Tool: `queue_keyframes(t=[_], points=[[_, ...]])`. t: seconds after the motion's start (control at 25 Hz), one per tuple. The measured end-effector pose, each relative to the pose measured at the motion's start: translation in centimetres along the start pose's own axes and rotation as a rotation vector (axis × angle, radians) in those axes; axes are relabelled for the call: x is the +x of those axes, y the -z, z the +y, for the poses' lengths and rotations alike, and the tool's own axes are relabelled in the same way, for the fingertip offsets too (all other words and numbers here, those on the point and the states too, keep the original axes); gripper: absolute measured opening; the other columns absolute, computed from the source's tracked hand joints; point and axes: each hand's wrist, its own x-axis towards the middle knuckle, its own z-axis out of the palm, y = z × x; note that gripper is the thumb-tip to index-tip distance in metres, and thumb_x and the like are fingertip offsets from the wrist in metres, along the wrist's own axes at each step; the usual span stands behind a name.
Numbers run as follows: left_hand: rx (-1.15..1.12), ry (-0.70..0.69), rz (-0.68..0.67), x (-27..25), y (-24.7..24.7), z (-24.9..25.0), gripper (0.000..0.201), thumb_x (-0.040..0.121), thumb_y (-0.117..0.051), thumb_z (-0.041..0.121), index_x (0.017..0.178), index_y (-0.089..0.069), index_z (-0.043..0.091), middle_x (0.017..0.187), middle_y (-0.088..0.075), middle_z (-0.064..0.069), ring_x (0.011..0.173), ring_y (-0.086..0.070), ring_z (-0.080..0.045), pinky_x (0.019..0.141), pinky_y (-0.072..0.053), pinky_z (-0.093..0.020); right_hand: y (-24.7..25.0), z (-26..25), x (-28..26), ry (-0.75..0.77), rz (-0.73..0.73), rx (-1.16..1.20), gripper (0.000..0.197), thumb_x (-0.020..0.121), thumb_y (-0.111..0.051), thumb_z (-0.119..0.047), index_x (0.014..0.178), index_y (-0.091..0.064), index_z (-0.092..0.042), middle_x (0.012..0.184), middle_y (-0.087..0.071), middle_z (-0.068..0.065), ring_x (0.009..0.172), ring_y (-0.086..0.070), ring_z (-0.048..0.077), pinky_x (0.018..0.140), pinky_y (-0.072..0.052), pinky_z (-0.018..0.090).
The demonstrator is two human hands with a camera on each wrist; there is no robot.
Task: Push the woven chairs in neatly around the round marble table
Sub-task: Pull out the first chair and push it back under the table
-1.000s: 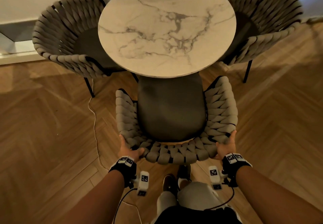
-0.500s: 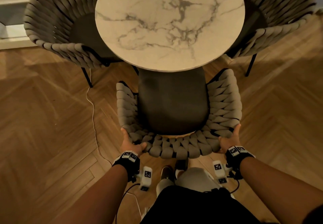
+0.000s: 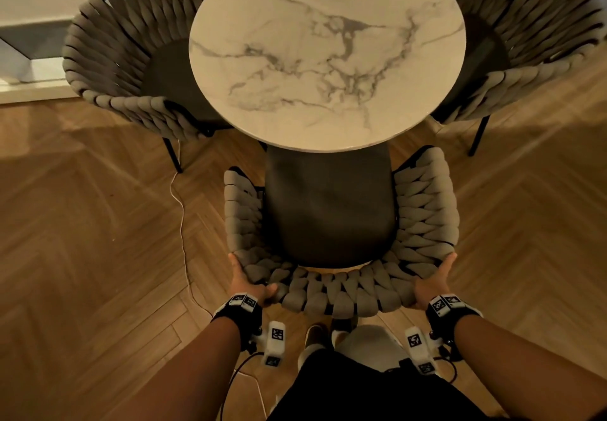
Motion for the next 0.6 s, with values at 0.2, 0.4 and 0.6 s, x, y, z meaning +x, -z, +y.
queue_keyframes(t=[0.2, 0.4, 0.6], points=[[0.236, -0.110, 0.042, -1.0, 0.8, 0.3, 0.130, 0.075, -0.082, 0.012, 0.145, 0.020, 0.053, 0.145, -0.046, -0.020, 0.081, -0.063, -0.028, 0.063, -0.060, -0.043, 1.9, -5.5, -2.6, -0.201, 0.143, -0.010, 0.086, 0.081, -0.068, -0.014, 0.152, -0.019, -0.023, 0.152, -0.030, 0.026, 0.134, -0.035, 0.049, 0.109, -0.035, 0.060], [0.483, -0.109, 0.105, -1.0, 3.2, 2.7, 0.081, 0.078, -0.073, 0.022, 0.148, -0.033, 0.025, 0.110, -0.069, -0.019, 0.072, -0.073, -0.032, 0.057, -0.063, -0.042, 3.4, -10.6, -3.4, 0.177, 0.048, -0.153, 0.029, 0.087, -0.058, -0.019, 0.114, -0.056, -0.029, 0.123, -0.059, 0.007, 0.114, -0.053, 0.036, 0.099, -0.044, 0.052], [0.604, -0.174, 0.051, -3.8, 5.5, 7.9, 0.028, 0.091, -0.056, 0.028, 0.112, -0.066, 0.011, 0.099, -0.073, -0.010, 0.067, -0.069, -0.022, 0.046, -0.050, -0.024, 0.2, -17.0, -5.0, 0.510, -0.298, -0.114, 0.022, 0.089, -0.064, -0.011, 0.081, -0.061, -0.031, 0.087, -0.069, 0.001, 0.088, -0.068, 0.025, 0.080, -0.054, 0.037]])
